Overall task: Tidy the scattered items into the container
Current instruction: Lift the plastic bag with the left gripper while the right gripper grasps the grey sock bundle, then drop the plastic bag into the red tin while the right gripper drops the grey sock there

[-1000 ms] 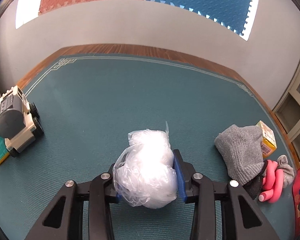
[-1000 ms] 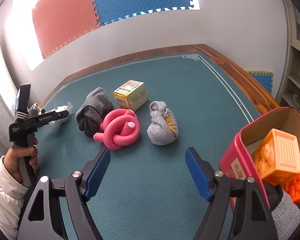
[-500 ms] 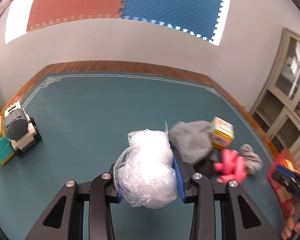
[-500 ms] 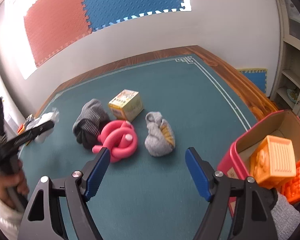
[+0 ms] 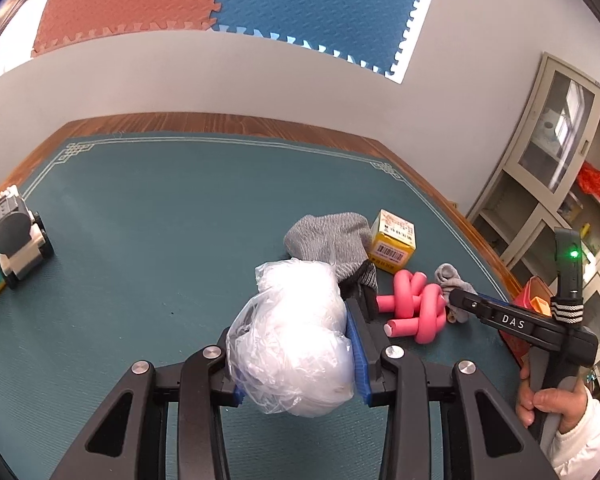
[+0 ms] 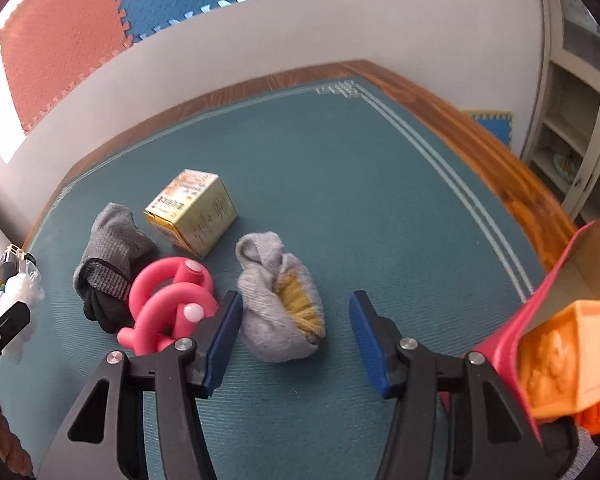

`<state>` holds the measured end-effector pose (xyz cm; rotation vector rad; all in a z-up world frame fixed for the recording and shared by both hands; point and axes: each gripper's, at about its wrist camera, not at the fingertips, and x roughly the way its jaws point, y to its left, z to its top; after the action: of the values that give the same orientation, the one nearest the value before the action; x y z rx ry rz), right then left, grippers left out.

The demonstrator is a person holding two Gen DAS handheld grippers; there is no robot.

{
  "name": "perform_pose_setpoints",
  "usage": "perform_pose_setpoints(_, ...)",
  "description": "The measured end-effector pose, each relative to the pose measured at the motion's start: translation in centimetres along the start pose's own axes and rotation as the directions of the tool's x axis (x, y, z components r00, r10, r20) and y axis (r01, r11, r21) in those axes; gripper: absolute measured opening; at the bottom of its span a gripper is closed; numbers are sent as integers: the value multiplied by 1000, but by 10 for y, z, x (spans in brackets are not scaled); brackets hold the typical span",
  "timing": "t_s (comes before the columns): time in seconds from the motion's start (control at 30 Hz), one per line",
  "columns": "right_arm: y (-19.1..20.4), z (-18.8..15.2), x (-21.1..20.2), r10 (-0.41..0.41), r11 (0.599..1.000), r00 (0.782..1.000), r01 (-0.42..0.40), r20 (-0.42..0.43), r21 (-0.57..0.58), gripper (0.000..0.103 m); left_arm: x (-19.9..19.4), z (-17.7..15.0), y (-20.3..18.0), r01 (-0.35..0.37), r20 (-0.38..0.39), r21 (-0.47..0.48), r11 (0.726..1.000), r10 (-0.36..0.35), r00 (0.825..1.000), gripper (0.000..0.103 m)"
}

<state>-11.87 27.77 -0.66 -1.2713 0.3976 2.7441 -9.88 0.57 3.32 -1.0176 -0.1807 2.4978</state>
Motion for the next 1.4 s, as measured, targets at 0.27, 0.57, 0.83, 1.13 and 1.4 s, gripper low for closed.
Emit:
perform_pose_setpoints(0.27,5,-5,2,25,999,1000,-25,-2,-42,44,2,-4,-4,0,-13,10,1000,0,1000,41)
perform_pose_setpoints(0.57,5,-12,-31,36,999,996,-34,83,-23,43,4,-10,-17,13,-24,53,999,-11,1000,41)
perform_pose_setpoints(0.83,4,-34,-75,55,998,988,-56,143,2,43,4,-14,-29,33,-26,79,996,-31,999,41)
perform_pose_setpoints(1.13,-32,-58,-155,-44,999,963,41,267,17,43,2,-19,-49,63,-29,101,993,-61,998,41)
perform_pose_setpoints(1.4,-99,-80,-204,-179,981,937,146,301,128,43,-2,-30,-86,125,-43,127,984,-121,992,41)
